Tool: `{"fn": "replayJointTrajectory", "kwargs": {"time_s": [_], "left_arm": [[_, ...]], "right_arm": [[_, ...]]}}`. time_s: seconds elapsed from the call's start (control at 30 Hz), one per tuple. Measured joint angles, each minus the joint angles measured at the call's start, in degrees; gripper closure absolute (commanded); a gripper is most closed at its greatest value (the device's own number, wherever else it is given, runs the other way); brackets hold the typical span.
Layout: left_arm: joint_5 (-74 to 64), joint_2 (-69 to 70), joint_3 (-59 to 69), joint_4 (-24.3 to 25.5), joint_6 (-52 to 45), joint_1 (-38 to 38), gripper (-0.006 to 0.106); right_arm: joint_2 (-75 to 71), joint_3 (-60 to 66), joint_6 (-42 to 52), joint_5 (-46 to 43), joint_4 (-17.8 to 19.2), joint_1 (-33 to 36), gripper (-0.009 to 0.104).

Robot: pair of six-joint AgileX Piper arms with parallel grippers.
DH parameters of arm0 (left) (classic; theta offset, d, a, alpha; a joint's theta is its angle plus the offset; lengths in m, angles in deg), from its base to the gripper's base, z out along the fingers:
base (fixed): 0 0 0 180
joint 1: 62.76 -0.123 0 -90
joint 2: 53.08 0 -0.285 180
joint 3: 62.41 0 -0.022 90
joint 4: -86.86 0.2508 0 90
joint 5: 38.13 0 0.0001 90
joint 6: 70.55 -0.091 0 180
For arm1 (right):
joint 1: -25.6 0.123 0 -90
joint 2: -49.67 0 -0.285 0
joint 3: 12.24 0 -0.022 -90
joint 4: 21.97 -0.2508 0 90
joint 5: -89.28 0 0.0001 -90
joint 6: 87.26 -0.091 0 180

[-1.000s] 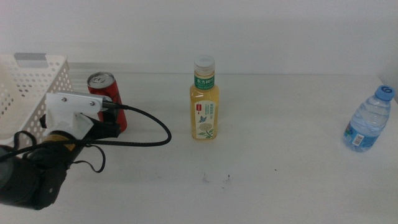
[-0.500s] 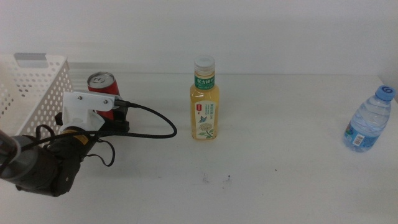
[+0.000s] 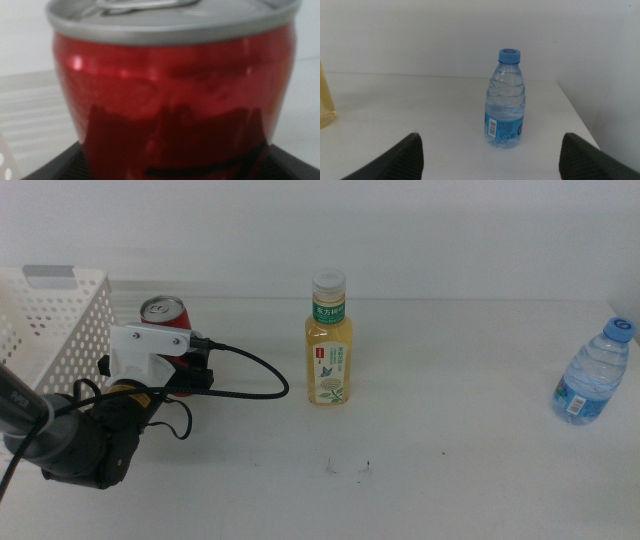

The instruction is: Use arms to grab the bottles and put them into the dustbin to the left of the table.

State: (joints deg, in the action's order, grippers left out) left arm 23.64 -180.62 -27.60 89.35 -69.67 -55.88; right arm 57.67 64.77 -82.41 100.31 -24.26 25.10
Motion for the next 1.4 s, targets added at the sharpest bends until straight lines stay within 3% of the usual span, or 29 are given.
{"fn": "replayJointTrajectory", "kwargs": {"time_s": [0.2, 0.57, 0.67, 1.1, 1.4], "left_arm": [[0.7, -0.3, 0.0, -0.2, -0.9, 0.0, 0.025], [0.7, -0.3, 0.0, -0.6, 1.2, 0.0, 0.073], [-3.1, 1.6, 0.0, 0.3, 1.6, 0.0, 0.082], [-30.4, 20.2, -1.7, 7.1, 5.4, 0.0, 0.084], [-40.4, 31.8, -1.7, 7.4, 6.6, 0.0, 0.084]], "right_arm": [[0.0, 0.0, 0.0, 0.0, 0.0, 0.0, 0.016], [0.0, 0.0, 0.0, 0.0, 0.0, 0.0, 0.016], [0.0, 0.0, 0.0, 0.0, 0.0, 0.0, 0.016], [0.0, 0.0, 0.0, 0.0, 0.0, 0.0, 0.016], [0.0, 0.0, 0.0, 0.0, 0.0, 0.0, 0.016]]}}
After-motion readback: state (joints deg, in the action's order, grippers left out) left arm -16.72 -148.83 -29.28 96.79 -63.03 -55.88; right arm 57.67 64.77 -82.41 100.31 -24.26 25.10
